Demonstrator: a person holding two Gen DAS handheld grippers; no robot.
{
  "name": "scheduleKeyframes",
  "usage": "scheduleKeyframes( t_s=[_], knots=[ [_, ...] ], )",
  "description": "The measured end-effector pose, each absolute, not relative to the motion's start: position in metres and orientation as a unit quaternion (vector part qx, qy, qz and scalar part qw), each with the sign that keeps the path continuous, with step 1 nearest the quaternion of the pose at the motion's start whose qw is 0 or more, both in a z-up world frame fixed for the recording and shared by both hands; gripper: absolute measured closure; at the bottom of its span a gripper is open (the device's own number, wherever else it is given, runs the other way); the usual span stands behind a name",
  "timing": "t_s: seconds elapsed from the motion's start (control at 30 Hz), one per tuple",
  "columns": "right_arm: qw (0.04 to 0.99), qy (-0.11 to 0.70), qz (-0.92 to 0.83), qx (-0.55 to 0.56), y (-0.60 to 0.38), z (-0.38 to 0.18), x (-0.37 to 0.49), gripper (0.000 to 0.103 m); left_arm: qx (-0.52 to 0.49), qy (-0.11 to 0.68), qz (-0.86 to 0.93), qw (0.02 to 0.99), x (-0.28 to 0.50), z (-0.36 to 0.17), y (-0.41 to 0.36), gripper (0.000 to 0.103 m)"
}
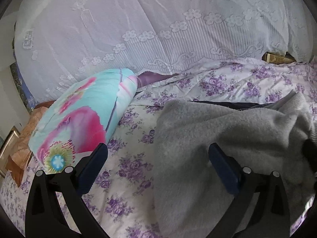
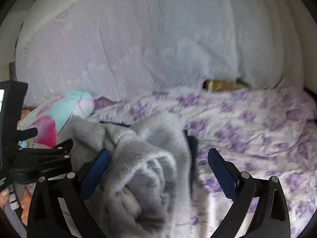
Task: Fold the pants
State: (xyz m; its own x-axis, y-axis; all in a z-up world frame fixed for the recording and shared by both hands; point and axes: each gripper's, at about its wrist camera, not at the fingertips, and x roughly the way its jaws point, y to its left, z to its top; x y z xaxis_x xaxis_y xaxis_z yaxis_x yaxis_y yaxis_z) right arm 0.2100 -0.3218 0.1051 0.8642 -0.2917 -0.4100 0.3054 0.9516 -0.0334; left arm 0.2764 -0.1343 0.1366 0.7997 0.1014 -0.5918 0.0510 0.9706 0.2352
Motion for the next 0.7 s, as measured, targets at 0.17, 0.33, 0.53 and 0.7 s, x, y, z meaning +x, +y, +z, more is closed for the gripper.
scheduleKeyframes(
  t_s=[0.17,0.33,0.53,0.7],
  knots=[
    [0.964,0.185,-0.189,0.000,-0.321,0.104,0.176,0.003,0.107,0.309,0.017,0.945,0.251,0.140,-0.123,0.004],
    [0.939,0.249,-0.234,-0.032,-0.330,0.080,0.193,0.003,0.086,0.325,0.020,0.941,0.235,0.133,-0.101,0.004],
    [0.959,0.206,-0.193,-0.002,-0.322,0.102,0.161,0.003,0.068,0.342,0.012,0.937,0.207,0.123,-0.080,0.004],
    [0.973,0.156,-0.163,0.039,-0.299,0.091,0.094,0.003,0.039,0.314,0.010,0.949,0.151,0.123,-0.065,0.004]
  ],
)
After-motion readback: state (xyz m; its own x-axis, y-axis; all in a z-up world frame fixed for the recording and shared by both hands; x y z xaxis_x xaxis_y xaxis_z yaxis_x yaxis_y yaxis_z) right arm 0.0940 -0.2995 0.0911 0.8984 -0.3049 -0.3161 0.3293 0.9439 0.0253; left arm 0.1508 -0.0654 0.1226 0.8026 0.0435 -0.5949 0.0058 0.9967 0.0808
